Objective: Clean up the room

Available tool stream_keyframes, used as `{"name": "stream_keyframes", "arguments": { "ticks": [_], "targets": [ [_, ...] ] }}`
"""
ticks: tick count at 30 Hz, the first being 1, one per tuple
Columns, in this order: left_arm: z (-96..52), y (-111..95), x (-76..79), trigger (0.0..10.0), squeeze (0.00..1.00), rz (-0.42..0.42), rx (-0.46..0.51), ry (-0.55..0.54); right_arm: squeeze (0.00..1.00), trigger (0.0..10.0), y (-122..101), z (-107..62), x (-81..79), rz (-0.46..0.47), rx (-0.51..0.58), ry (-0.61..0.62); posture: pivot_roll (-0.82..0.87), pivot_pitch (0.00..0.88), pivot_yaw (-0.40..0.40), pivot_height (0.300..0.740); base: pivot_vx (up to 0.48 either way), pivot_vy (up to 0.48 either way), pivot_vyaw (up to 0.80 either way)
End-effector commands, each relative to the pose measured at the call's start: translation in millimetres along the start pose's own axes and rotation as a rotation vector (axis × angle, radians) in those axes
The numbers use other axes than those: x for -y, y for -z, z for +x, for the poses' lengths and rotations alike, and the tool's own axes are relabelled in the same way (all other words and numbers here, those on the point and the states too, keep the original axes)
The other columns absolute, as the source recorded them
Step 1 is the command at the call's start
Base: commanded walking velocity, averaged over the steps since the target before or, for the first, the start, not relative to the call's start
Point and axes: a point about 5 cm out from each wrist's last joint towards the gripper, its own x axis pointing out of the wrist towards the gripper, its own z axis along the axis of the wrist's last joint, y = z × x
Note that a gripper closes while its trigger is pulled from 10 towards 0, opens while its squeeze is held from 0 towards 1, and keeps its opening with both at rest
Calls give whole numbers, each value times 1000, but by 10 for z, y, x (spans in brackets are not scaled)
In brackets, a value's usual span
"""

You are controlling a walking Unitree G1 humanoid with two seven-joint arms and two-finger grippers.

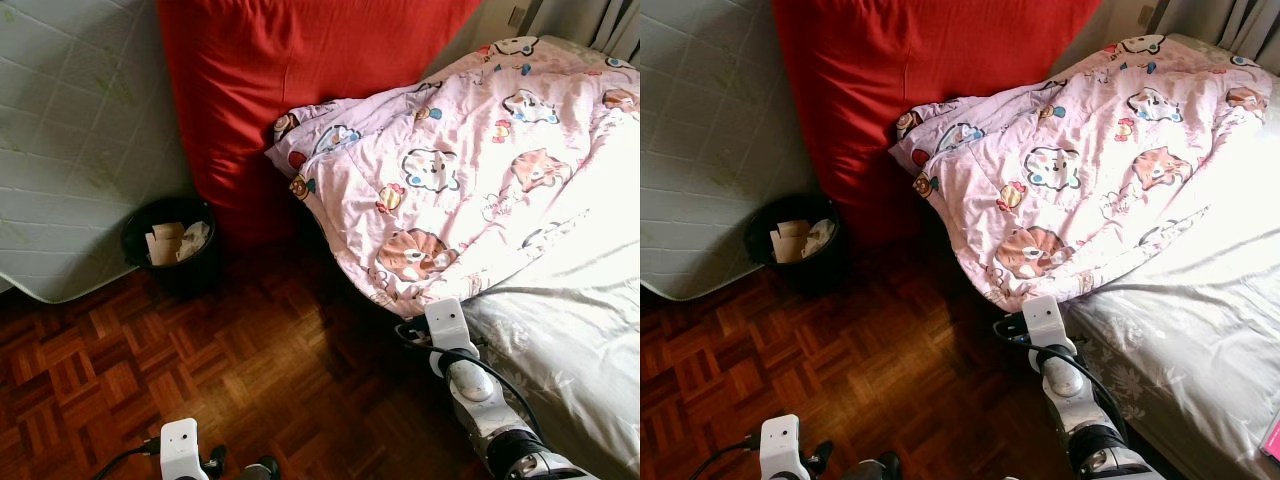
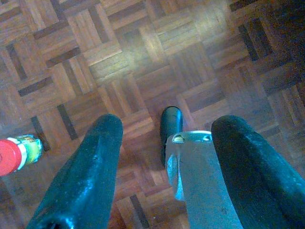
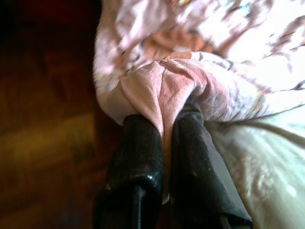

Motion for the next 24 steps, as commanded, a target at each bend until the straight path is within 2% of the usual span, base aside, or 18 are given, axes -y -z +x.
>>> {"name": "stream_keyframes", "arguments": {
  "ticks": [1, 4, 16, 17, 18, 19, 20, 24],
  "targets": [
    [-46, 150, -45, 10000, 0, 27, -58, -3, 0, 10000, 158, -40, -98, -38, -85, -62, 78, 192, -20, 740, 0, 0, 0],
    [-48, 155, -48, 10000, 0, 37, -59, 3, 0, 10000, 235, -60, -135, -81, -134, -92, 78, 192, -20, 740, 0, 0, 0],
    [-59, 175, -81, 10000, 0, 45, -64, 0, 0, 10000, 372, -111, -219, -108, -214, -151, 82, 196, -18, 740, 0, 0, 0],
    [-59, 175, -82, 10000, 0, 46, -64, 1, 310, 10000, 372, -111, -221, -108, -213, -155, 81, 197, -18, 740, 0, 0, 0],
    [-59, 175, -82, 10000, 0, 47, -65, 1, 310, 10000, 372, -112, -223, -108, -213, -158, 81, 197, -18, 740, 0, 0, 0],
    [-59, 176, -82, 10000, 0, 48, -65, 1, 843, 10000, 370, -112, -227, -108, -210, -162, 81, 198, -18, 740, 0, 0, 0],
    [-59, 176, -82, 10000, 0, 48, -65, 1, 984, 10000, 369, -112, -229, -107, -209, -163, 80, 198, -17, 740, 0, 0, 0],
    [-59, 177, -73, 10000, 0, 52, -66, 4, 984, 10000, 373, -114, -230, -106, -210, -168, 80, 198, -18, 740, 0, 0, 0]
  ]
}}
